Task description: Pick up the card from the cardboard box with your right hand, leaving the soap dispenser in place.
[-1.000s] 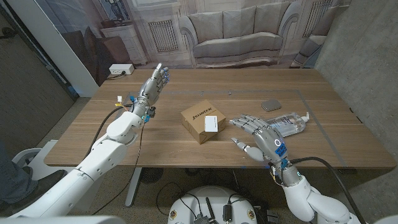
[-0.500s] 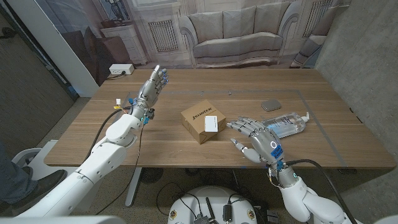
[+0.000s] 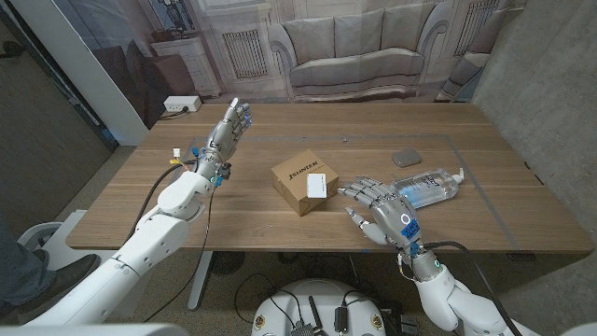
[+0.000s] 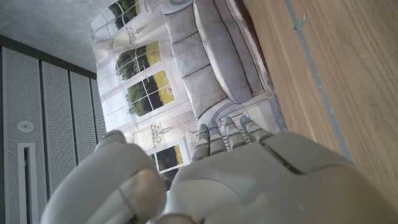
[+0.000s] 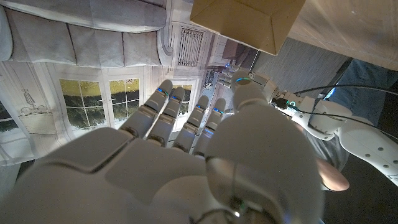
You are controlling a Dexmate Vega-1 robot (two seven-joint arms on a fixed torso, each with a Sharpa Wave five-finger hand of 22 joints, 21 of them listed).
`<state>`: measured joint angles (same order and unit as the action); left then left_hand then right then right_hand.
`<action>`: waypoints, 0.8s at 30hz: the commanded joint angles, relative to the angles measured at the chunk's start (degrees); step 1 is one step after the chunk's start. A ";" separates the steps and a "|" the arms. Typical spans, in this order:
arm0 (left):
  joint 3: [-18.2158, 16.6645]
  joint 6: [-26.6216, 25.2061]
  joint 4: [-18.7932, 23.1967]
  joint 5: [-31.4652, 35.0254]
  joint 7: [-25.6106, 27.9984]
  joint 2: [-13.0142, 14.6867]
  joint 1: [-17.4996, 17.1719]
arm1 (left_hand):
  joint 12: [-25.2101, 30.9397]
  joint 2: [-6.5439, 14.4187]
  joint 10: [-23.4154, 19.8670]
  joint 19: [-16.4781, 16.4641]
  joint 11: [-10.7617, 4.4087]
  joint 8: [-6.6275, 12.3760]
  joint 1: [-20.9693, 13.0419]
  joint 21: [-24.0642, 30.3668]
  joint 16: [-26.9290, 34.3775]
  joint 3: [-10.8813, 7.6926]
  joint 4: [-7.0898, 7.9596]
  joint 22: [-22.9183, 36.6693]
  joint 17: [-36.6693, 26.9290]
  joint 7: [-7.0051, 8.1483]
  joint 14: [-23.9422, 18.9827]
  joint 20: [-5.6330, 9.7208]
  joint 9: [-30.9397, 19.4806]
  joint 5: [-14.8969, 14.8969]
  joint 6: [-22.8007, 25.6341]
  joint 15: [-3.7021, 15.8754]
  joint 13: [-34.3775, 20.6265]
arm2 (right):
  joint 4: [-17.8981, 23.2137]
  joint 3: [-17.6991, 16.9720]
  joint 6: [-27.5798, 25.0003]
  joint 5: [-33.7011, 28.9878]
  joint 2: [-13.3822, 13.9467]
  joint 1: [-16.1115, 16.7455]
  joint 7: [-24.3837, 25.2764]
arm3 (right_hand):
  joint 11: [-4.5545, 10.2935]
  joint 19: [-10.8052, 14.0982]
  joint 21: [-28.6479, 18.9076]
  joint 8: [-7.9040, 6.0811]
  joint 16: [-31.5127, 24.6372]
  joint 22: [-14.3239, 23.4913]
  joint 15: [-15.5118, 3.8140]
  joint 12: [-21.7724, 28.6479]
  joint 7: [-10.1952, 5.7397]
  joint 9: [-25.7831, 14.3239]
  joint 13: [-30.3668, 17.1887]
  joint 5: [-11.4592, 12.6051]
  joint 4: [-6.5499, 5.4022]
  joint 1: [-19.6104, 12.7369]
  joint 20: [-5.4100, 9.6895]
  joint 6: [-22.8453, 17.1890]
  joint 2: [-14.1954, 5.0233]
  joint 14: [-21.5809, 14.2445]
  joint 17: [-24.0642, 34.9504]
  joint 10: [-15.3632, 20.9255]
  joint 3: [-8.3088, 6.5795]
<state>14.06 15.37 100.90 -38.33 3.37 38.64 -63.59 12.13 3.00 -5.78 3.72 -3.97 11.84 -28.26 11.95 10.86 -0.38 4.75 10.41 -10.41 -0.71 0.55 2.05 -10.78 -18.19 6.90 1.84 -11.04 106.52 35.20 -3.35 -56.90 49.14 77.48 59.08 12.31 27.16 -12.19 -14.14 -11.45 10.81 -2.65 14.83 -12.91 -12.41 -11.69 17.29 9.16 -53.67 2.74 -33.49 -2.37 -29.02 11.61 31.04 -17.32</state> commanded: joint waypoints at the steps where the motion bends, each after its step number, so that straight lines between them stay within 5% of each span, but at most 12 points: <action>1: -0.51 -0.48 0.91 0.02 0.43 0.57 -0.46 | -0.23 0.51 -0.29 0.35 -0.35 -0.18 -0.13 -0.12 -0.09 0.28 0.12 0.16 -0.09 0.31 -0.35 3.15 -0.14 0.23 0.27 0.36 -0.13 | -2.97 3.25 -0.45 -0.95 -0.89 -3.72 1.58 | 0.10 0.19 -0.18 -0.40 -0.24 0.29 -9.16 -0.26 0.08 -0.19 -0.10 -0.01 -0.10 -0.89 5.64 -0.90 -0.40 0.41 0.25 -0.42 -0.56; 24: -0.36 -2.33 0.20 -0.48 0.20 0.92 1.03 | -0.22 0.59 -0.35 0.39 -0.38 -0.19 -0.27 -0.14 -0.10 0.49 0.10 0.16 -0.09 0.27 -0.33 3.10 -0.14 0.28 0.29 0.38 -0.14 | -6.84 6.78 0.67 0.20 -2.23 -8.77 0.44 | 0.05 0.34 -0.41 -1.13 -0.48 0.42 -8.88 -0.47 0.06 -0.23 -0.14 -1.04 -0.38 -2.73 5.67 -3.76 -1.83 0.09 0.43 -0.85 -0.39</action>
<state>13.61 13.87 101.28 -38.70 3.50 39.33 -63.19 12.13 3.31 -5.78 3.72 -3.97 11.61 -28.54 11.95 10.86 -0.39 4.75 10.41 -10.41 -0.71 0.55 2.05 -10.78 -18.19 6.90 1.84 -11.04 101.69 40.45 -3.51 -57.47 47.60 71.03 60.05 12.20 27.16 -12.19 -15.08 -11.66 11.08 -2.45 14.39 -12.90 -12.39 -11.69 16.40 9.17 -56.15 2.74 -36.76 -4.08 -28.82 11.87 30.55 -17.80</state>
